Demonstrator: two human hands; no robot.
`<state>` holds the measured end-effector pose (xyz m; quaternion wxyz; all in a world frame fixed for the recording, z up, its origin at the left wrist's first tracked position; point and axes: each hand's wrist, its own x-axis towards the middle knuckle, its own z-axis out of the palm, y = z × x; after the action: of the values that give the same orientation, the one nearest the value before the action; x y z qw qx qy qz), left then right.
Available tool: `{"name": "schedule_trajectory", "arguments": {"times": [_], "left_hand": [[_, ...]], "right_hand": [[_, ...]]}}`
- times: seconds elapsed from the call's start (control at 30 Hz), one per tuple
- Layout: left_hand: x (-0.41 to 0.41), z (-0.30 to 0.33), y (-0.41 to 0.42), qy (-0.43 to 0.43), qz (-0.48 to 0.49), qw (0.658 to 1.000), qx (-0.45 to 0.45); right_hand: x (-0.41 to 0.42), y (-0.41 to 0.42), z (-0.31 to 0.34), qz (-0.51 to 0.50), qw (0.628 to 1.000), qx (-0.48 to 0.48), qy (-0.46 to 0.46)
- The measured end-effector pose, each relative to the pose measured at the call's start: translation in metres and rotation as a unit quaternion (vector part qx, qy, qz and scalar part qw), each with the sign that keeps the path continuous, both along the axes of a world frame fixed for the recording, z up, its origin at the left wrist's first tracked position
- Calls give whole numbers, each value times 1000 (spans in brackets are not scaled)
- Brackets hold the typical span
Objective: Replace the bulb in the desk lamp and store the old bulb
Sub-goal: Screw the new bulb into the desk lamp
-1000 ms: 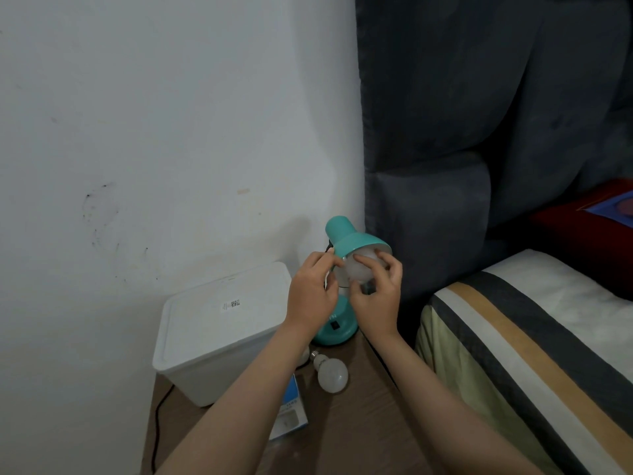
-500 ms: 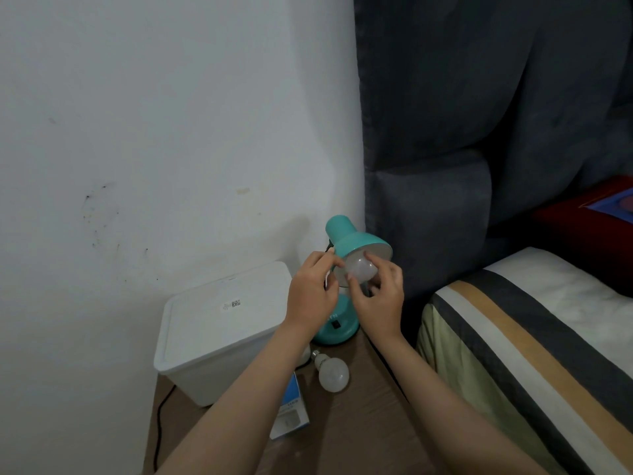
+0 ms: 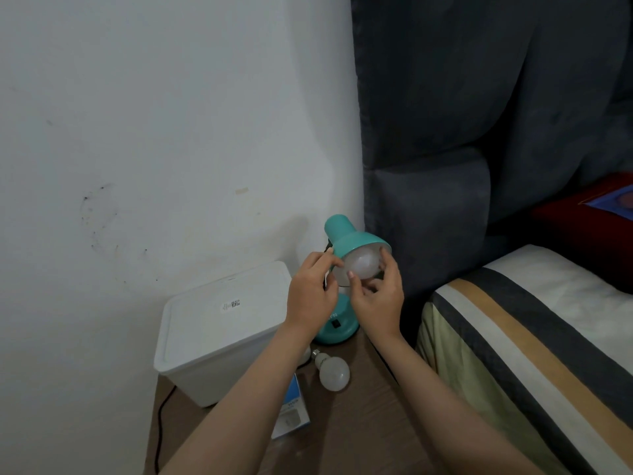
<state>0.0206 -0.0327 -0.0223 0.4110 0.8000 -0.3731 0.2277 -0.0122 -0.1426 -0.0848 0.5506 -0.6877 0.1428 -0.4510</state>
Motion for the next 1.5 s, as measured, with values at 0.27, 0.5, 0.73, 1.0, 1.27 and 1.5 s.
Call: {"name": "schedule_trajectory", "arguments": {"times": [0.27,0.5,0.73,1.0,1.27,1.5], "left_hand": [[0,1,0,0,5,1000,3],[-1,1,0,-5,1,1000,4],[-2,1,0,-4,-2,1000,14],[-3,3,0,-3,1,1000,12],[-2,3,0,4,4,1000,9],[-2,3,0,5,7,1000,12]], "right_hand": [[1,1,11,-53,999,3,-13],[-3,0,6,-23,1000,-16,-7],[-1,4,11,-55,998,27,-5],[-2,3,8,-24,1000,13,4],[-1,9,11,-29,999,-3,-21],[0,6,6,-18,1000,11,-7]]}}
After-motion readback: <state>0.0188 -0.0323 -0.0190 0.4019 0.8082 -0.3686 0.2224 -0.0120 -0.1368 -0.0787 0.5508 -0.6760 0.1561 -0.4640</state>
